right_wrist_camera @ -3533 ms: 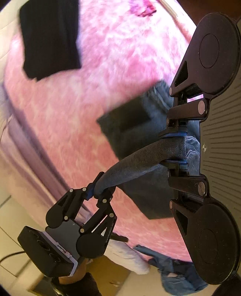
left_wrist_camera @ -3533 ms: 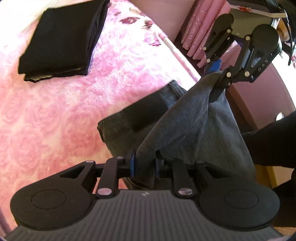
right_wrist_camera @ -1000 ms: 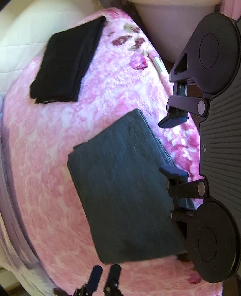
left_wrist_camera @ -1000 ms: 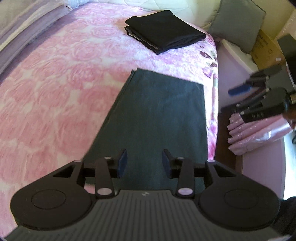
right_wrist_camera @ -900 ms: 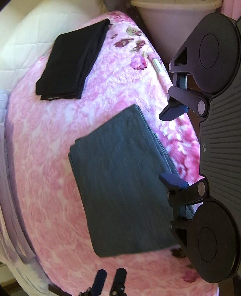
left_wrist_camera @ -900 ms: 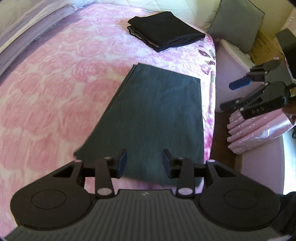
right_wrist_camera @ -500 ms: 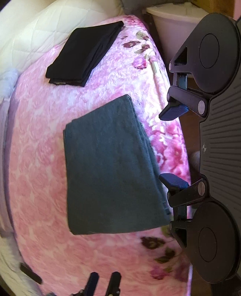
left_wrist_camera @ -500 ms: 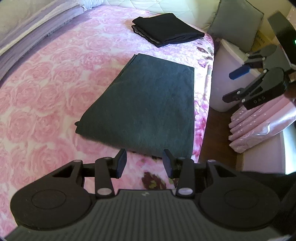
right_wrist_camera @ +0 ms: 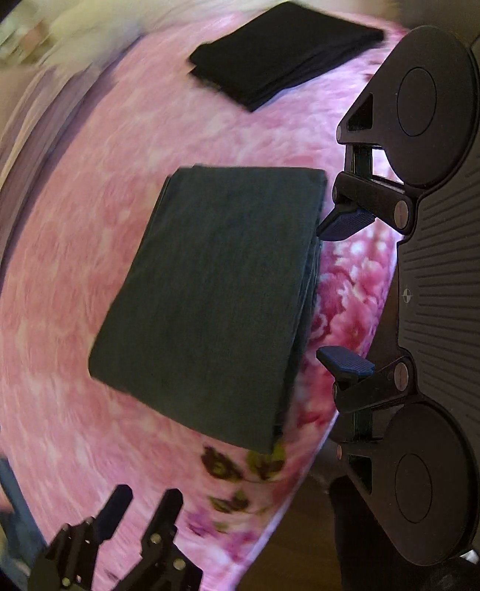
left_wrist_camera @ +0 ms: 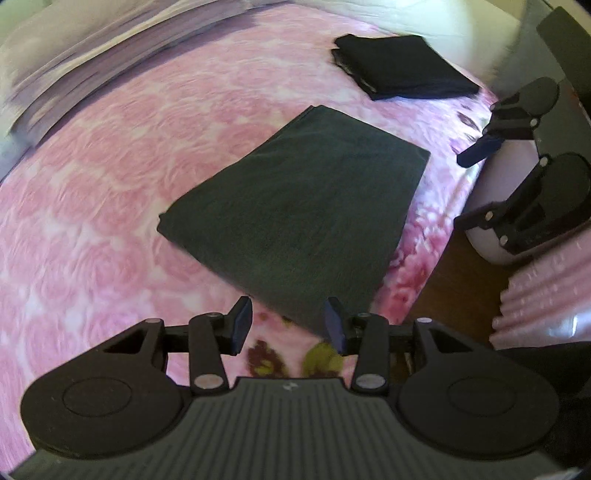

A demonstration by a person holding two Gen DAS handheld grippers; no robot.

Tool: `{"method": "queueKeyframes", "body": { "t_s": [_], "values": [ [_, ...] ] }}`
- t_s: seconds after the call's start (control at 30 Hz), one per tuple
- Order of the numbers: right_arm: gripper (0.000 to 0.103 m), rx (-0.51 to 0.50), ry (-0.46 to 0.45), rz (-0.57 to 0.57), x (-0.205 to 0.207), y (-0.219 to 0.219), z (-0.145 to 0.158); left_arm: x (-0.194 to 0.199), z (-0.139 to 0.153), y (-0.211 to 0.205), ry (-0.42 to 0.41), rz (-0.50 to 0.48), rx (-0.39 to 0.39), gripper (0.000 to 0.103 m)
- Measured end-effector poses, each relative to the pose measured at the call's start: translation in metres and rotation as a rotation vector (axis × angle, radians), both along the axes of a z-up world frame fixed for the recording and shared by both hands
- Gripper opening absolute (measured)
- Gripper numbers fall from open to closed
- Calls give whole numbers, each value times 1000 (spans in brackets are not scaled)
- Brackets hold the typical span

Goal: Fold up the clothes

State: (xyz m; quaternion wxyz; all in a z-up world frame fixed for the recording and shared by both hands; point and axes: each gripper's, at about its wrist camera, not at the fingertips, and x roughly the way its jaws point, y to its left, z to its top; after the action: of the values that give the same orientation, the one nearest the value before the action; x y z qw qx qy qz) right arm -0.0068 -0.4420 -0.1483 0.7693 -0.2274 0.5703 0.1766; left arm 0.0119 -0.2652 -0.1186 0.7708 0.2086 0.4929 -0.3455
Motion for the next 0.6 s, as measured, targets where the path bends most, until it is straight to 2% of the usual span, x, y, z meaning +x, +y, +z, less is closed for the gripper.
{"method": "queueKeyframes", "body": {
  "t_s": [0.17,0.27,0.4,0.6],
  "values": [
    [66,23,-9,146,-4,-30,0,-38,7,-25,-16,137,29,39],
    [66,24,-9,208,-8,-42,0,-59,9,-32,-10,183,40,39],
    [66,19,3,249,-14,-51,-4,-76,7,-38,-2,204,49,40],
    [66,11,24,241,-16,-58,-8,-82,-4,-41,11,200,49,41]
  ]
}}
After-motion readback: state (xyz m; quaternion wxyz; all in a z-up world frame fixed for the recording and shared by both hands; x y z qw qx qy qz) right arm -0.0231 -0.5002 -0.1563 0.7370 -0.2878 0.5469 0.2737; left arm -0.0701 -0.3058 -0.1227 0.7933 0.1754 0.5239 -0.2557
